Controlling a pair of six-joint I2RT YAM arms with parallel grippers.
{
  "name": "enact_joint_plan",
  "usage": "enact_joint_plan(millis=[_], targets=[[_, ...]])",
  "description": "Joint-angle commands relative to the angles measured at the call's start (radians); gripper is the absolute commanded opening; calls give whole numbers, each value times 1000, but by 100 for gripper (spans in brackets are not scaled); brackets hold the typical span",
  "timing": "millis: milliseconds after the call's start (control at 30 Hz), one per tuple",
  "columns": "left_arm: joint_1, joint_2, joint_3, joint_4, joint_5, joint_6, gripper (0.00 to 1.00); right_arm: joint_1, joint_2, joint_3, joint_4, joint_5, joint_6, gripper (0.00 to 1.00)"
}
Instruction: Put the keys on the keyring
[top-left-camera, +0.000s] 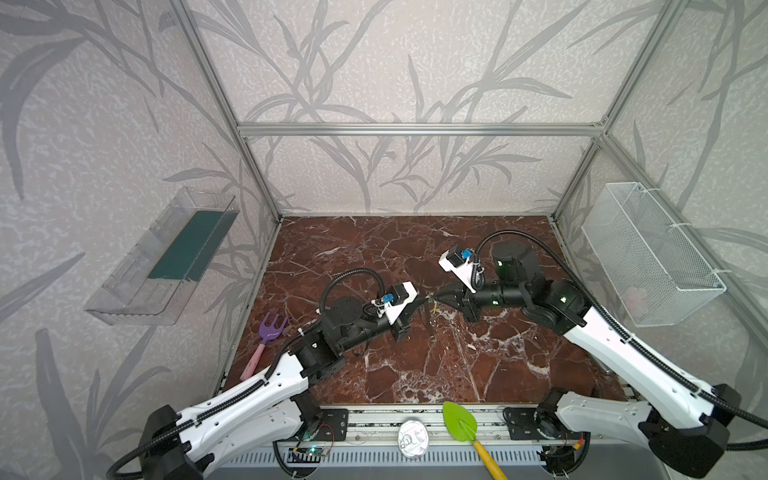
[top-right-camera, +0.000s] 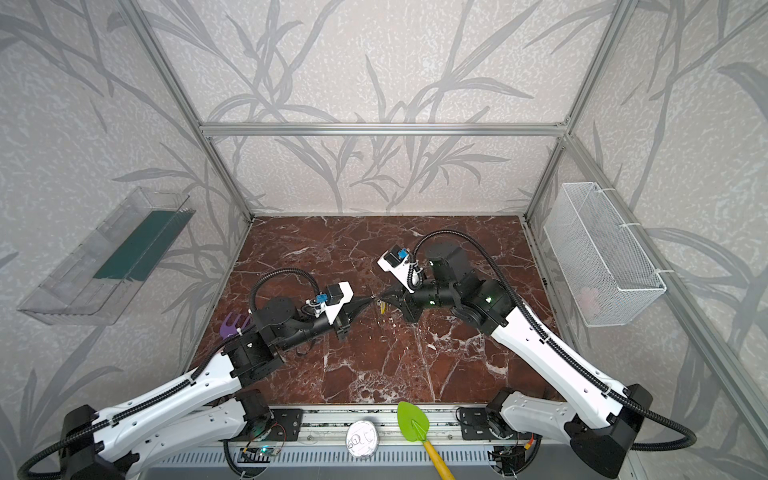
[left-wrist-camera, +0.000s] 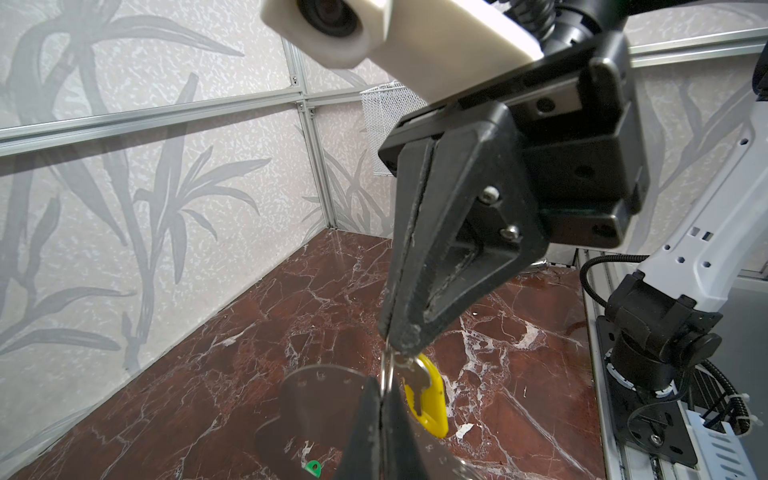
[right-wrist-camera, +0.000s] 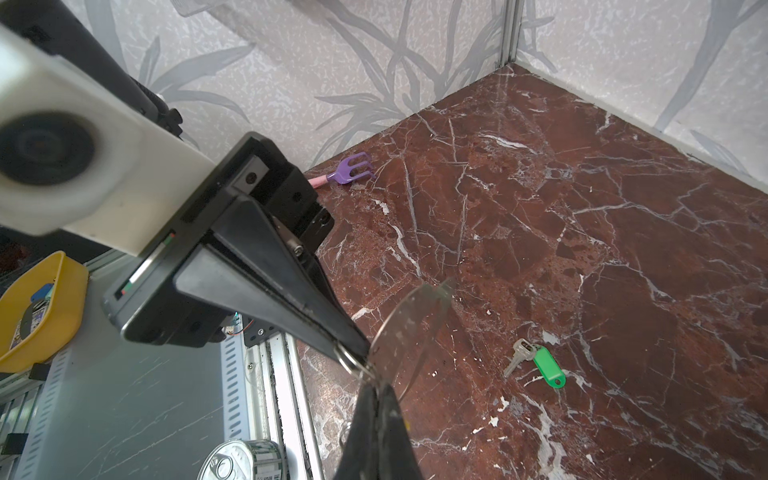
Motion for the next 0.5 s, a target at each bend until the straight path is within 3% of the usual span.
enact_joint_plan(millis=[0,167,300,467], targets=[[2,-31,-6,82,-14,3,0,-10,-26,-20,-14,3,7,0],[2,-45,-30,123,-11,1,0,-51,-80,-57,46,10,17,30],[7,-49,-26,114,12,1,0,-62,-128,-94,120,-32,-10,40],[29,-1,55,23,170,0,0,-62,-181,-172,278,-93,-64,47]])
